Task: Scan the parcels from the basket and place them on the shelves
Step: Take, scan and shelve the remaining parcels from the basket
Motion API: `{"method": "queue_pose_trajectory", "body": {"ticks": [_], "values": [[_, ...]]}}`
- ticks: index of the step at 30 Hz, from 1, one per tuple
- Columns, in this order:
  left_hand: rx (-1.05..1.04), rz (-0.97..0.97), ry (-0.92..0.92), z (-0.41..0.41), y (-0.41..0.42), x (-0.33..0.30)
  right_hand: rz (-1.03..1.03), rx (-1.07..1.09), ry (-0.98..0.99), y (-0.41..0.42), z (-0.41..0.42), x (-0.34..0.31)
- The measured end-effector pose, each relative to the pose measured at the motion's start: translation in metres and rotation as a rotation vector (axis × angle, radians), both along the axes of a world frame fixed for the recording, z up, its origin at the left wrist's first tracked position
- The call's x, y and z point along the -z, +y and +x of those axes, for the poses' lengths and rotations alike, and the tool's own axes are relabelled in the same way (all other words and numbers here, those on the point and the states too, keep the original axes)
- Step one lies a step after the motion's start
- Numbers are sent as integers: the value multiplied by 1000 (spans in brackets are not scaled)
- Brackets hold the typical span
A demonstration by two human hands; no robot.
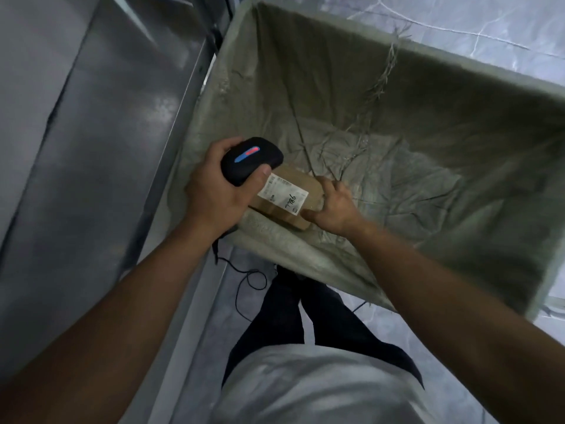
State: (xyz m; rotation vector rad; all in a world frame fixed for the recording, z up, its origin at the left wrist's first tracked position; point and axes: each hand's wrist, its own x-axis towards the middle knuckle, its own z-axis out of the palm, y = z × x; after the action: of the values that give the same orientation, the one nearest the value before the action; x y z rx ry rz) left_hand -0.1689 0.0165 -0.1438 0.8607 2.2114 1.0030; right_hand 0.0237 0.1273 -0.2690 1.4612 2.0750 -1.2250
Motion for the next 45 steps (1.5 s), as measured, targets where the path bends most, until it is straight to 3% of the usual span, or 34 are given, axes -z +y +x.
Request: {"method": "queue_pose_trajectory", "body": {"ticks": [12,20,27,33,45], "values": [[-24,-132,-103,-14,35,31,-101,-192,-81,9,-12,72],[-42,-195,-185,-24,50,48,96,-232,-114,4,-32,116],[-56,-211,-195,-26,52,48,203,-418,-203,10,-30,128],[-58,-211,-199,-24,51,44,166,-554,-260,16,-29,133],[-53,-158,-176,-19,40,32,181,-529,-189,18,-22,110]]}}
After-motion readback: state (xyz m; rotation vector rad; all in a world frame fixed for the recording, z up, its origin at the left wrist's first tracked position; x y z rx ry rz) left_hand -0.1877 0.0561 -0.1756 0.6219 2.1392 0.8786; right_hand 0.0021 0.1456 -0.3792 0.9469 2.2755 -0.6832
